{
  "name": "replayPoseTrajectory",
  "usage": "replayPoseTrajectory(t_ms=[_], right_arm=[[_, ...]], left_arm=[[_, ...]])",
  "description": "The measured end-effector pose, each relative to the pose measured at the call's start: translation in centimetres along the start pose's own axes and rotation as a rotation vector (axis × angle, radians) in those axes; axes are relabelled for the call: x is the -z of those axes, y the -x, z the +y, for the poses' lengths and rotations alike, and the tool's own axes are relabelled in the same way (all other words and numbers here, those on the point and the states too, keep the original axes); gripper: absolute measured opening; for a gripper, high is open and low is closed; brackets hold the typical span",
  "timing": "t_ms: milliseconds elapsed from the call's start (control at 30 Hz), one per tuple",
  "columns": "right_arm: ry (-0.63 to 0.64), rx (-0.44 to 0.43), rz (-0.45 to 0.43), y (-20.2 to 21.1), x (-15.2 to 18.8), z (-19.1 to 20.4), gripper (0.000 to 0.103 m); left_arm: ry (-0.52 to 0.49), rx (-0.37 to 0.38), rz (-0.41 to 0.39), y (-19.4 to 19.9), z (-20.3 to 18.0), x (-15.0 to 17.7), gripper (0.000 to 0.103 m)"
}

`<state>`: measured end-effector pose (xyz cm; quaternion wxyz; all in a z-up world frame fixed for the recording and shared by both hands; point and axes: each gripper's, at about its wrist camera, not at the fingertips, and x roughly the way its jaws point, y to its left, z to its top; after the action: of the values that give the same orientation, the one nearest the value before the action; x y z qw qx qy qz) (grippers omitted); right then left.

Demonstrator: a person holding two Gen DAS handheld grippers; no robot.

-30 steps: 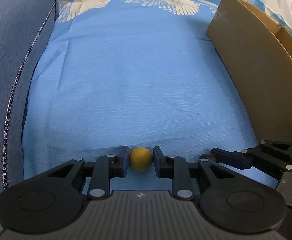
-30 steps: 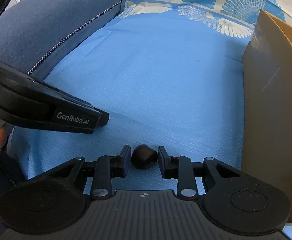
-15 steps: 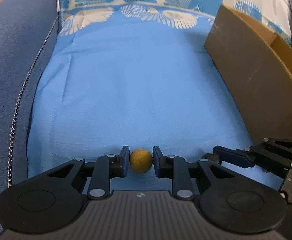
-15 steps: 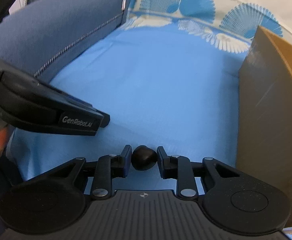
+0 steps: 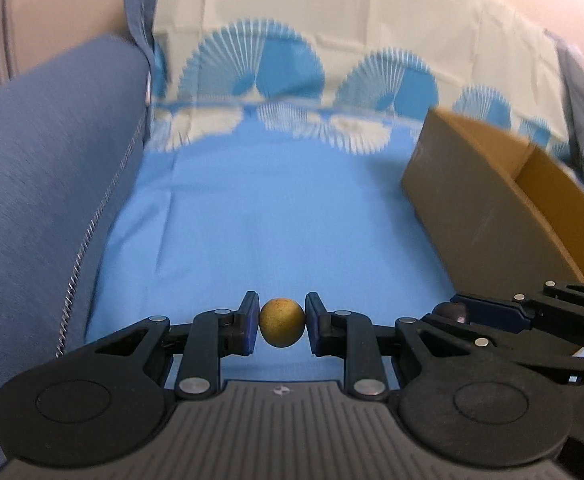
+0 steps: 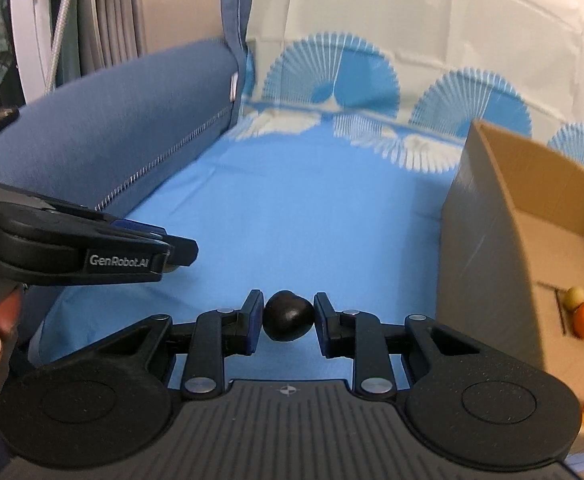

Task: Organize fruits
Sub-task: 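Lift the plum and yellow fruit and carry both over the box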

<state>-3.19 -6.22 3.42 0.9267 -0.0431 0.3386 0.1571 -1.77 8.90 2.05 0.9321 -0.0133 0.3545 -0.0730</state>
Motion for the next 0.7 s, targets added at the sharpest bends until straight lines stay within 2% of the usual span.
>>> replayPoseTrajectory(t_ms=[167,433,700], right_arm=[[0.016,-0.006,-0.098,1.9,-0.4,-0.4,0.029],[0.074,-0.014,-0.227,5.3,-0.6,-2.0,0.029],[0.014,0.023,-0.387,10.9,-1.5,-7.8,0.029]], left_arm=[[0.038,0.014,-0.109,2.3,0.5,0.1,0.027],[0.046,0.02,-0.199,5.2,0.2,-0.9,0.027],[0.016,0.055,-0.301,8.8,-2.0,-2.8,0.027]])
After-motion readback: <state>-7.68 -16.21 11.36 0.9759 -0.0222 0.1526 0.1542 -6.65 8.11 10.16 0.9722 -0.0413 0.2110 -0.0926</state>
